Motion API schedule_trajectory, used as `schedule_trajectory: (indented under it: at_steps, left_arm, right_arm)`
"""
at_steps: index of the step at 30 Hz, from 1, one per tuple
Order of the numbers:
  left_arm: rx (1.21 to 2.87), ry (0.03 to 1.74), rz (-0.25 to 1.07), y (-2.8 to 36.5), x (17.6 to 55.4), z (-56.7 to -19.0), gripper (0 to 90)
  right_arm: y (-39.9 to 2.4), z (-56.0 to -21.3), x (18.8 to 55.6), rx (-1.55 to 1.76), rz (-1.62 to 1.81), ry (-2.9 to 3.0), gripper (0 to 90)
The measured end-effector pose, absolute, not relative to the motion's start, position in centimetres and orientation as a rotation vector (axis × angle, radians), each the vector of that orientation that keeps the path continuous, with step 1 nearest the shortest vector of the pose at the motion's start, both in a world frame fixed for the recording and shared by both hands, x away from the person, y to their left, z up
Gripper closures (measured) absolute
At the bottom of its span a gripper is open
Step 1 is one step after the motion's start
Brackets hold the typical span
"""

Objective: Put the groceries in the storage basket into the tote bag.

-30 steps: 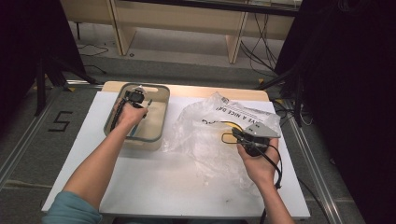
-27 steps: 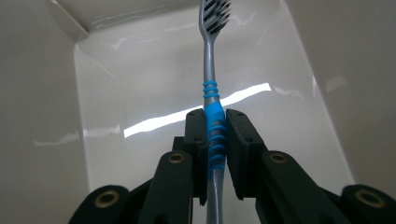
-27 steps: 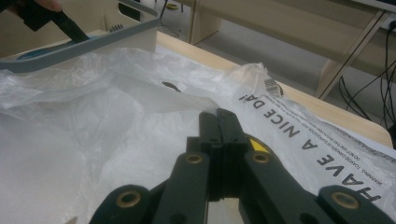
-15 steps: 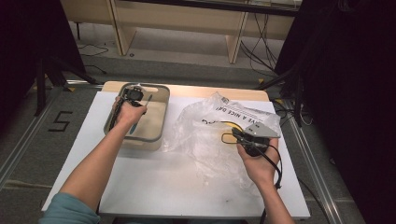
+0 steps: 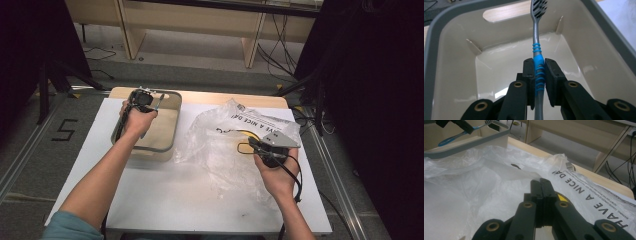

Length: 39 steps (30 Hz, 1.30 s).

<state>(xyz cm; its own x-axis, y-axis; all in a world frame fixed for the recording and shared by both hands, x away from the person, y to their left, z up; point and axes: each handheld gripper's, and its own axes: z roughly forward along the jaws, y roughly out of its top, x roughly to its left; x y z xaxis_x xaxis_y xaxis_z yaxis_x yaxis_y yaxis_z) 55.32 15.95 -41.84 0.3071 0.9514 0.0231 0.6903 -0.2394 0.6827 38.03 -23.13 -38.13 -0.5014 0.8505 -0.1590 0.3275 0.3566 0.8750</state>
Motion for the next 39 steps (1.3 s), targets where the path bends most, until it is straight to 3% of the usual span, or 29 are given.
schedule_trajectory:
  at_steps: [39]
  left_arm:
    - [1.934, 1.310, 0.607, 14.5, 52.1, -38.4, 78.9]
  right_arm:
    - [-23.1, -38.1, 38.0, 1.021, 1.095, 2.002, 90.0]
